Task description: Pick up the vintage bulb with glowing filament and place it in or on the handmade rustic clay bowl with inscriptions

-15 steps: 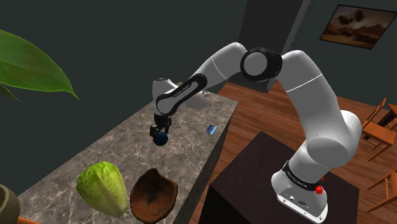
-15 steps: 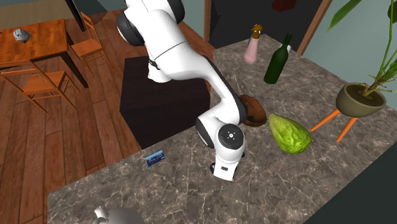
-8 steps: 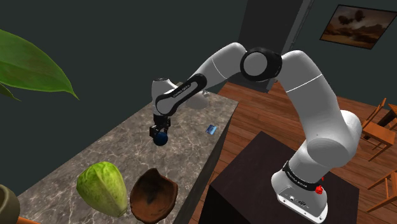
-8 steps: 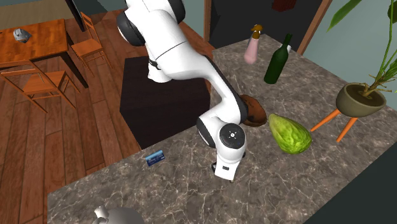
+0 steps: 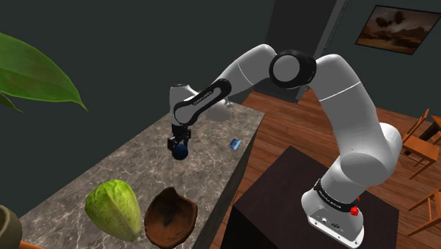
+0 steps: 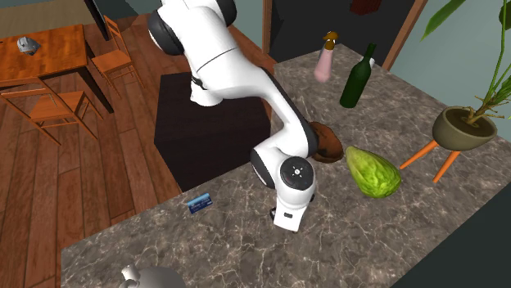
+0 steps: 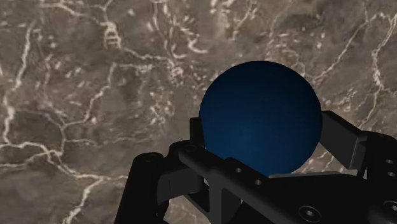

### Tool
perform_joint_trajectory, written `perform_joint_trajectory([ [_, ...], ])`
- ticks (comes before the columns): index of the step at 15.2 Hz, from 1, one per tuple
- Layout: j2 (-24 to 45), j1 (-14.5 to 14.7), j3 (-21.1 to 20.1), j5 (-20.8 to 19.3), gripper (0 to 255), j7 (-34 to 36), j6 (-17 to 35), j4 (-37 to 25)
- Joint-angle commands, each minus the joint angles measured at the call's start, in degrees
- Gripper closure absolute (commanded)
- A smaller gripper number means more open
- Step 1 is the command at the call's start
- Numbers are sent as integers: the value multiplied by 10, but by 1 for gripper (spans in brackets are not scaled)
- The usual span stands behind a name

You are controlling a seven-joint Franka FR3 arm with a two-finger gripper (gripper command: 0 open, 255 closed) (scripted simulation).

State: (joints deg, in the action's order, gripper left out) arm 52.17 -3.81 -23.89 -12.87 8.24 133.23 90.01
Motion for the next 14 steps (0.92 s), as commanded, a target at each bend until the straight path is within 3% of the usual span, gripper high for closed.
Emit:
perform_joint_trajectory([
  [1,-11,-3,-3,3,255,0,-7,4],
  [14,-83,-20,-25,23,255,-1,-62,21],
])
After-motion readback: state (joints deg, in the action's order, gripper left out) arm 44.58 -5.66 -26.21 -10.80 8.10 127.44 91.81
